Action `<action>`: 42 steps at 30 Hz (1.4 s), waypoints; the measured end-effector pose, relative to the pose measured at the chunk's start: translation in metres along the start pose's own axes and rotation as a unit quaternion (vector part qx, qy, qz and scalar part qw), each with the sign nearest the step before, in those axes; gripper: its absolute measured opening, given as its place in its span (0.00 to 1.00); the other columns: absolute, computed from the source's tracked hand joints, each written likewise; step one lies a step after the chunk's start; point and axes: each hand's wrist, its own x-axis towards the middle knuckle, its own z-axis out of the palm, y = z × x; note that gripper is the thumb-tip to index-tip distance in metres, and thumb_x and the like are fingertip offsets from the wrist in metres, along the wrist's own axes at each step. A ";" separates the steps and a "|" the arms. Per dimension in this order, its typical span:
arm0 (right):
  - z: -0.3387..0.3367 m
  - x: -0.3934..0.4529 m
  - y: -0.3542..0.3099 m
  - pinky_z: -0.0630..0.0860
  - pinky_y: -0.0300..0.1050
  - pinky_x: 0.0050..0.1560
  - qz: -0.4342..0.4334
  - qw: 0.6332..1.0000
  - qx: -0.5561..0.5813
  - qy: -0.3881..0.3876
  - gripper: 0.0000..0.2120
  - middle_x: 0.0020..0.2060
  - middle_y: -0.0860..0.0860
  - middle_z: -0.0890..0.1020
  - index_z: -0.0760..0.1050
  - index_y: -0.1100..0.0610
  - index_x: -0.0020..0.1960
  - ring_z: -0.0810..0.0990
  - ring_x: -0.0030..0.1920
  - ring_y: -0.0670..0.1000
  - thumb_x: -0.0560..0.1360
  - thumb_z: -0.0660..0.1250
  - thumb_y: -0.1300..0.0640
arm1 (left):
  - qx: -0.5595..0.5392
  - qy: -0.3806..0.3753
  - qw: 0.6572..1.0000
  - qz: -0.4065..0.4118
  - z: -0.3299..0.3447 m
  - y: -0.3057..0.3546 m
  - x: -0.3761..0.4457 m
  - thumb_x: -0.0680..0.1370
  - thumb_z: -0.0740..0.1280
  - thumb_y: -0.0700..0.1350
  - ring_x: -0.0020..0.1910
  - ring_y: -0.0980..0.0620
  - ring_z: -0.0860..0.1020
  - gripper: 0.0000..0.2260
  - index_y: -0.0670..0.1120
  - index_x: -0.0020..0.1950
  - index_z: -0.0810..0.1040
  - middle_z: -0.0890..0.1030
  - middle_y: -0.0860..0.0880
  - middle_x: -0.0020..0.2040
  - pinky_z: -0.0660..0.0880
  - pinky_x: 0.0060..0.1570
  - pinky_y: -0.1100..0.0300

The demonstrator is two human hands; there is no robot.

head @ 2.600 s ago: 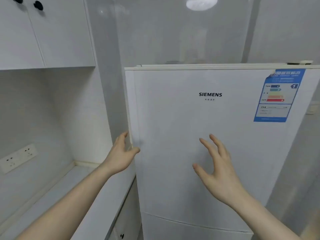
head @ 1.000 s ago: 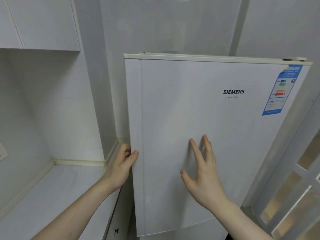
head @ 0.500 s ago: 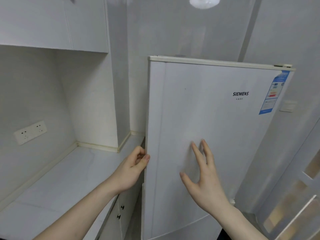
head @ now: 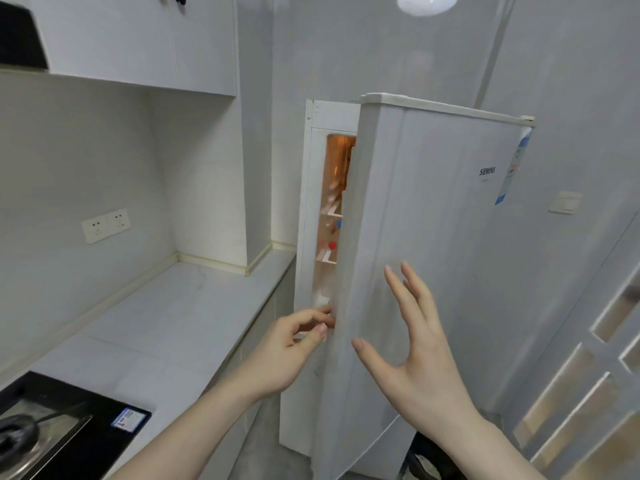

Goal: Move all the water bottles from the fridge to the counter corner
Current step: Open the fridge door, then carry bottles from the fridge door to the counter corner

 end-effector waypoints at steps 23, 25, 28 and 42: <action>-0.127 -0.132 0.043 0.71 0.61 0.75 0.147 0.939 -0.056 0.304 0.34 0.75 0.47 0.68 0.57 0.49 0.83 0.68 0.75 0.48 0.81 0.68 0.59 | 0.130 -0.185 0.972 0.066 0.143 0.063 -0.041 0.82 0.66 0.43 0.66 0.70 0.72 0.14 0.61 0.61 0.81 0.76 0.69 0.67 0.74 0.61 0.66; -0.134 -0.142 0.045 0.60 0.57 0.81 0.162 0.922 -0.081 0.343 0.42 0.82 0.46 0.56 0.47 0.47 0.85 0.57 0.82 0.47 0.80 0.69 0.63 | 0.139 -0.187 0.970 0.075 0.147 0.067 -0.039 0.82 0.66 0.42 0.64 0.70 0.73 0.14 0.60 0.60 0.82 0.76 0.68 0.66 0.75 0.57 0.69; -0.129 -0.154 0.035 0.56 0.49 0.82 0.051 0.917 -0.157 0.362 0.39 0.83 0.55 0.57 0.54 0.60 0.83 0.55 0.83 0.52 0.77 0.68 0.66 | 0.149 -0.182 0.969 0.072 0.148 0.068 -0.037 0.81 0.66 0.41 0.63 0.70 0.74 0.14 0.60 0.59 0.82 0.76 0.68 0.65 0.76 0.56 0.69; -0.124 -0.149 0.128 0.63 0.42 0.74 0.257 0.928 -0.266 -0.046 0.35 0.73 0.44 0.72 0.62 0.50 0.81 0.62 0.75 0.49 0.78 0.69 0.46 | 0.184 -0.148 0.969 0.069 0.139 0.067 -0.021 0.79 0.68 0.41 0.61 0.66 0.75 0.16 0.66 0.51 0.79 0.76 0.71 0.60 0.76 0.56 0.63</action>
